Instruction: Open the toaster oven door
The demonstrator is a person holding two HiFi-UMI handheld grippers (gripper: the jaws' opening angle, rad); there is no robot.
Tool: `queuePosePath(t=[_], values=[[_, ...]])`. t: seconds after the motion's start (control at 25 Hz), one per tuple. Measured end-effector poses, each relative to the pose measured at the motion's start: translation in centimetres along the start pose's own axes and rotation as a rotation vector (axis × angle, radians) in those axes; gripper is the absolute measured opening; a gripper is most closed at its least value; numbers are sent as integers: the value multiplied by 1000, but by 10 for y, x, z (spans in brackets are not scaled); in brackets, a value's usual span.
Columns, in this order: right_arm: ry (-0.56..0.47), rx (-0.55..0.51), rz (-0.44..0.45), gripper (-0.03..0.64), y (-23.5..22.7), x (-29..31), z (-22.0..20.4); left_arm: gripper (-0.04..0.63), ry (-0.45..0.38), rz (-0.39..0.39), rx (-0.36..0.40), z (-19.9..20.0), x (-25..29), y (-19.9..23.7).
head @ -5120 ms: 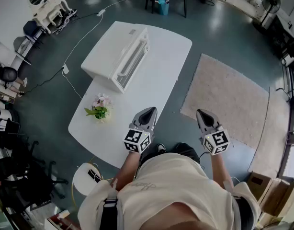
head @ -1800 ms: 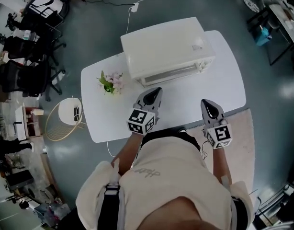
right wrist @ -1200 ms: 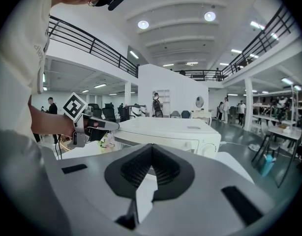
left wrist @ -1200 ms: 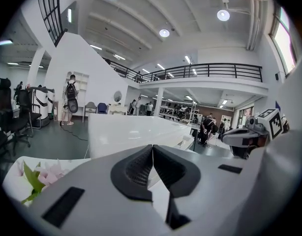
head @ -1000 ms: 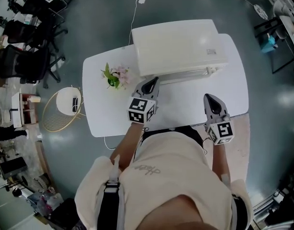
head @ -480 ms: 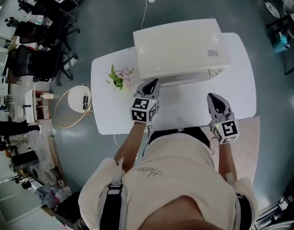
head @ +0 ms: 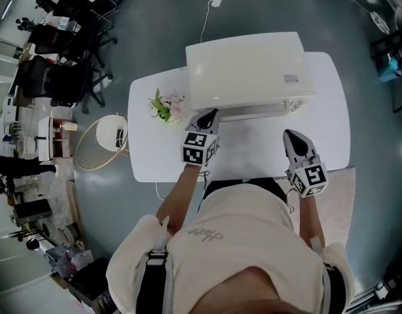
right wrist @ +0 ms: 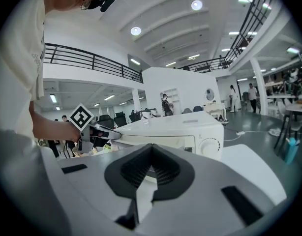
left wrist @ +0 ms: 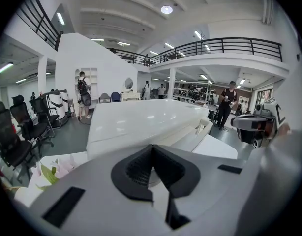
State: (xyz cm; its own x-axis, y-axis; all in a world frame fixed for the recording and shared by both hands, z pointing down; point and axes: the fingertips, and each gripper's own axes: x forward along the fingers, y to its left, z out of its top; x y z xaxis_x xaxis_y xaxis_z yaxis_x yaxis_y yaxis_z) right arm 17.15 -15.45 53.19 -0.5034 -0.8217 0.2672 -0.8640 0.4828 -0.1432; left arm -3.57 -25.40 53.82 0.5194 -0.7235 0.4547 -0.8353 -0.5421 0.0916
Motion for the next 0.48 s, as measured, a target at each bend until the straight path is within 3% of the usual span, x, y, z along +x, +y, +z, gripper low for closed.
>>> queuePosePath(t=[0.48], values=[[16,-17,67,8,-7,0,-2,18,-12,66,-16,-7,-7,-5]])
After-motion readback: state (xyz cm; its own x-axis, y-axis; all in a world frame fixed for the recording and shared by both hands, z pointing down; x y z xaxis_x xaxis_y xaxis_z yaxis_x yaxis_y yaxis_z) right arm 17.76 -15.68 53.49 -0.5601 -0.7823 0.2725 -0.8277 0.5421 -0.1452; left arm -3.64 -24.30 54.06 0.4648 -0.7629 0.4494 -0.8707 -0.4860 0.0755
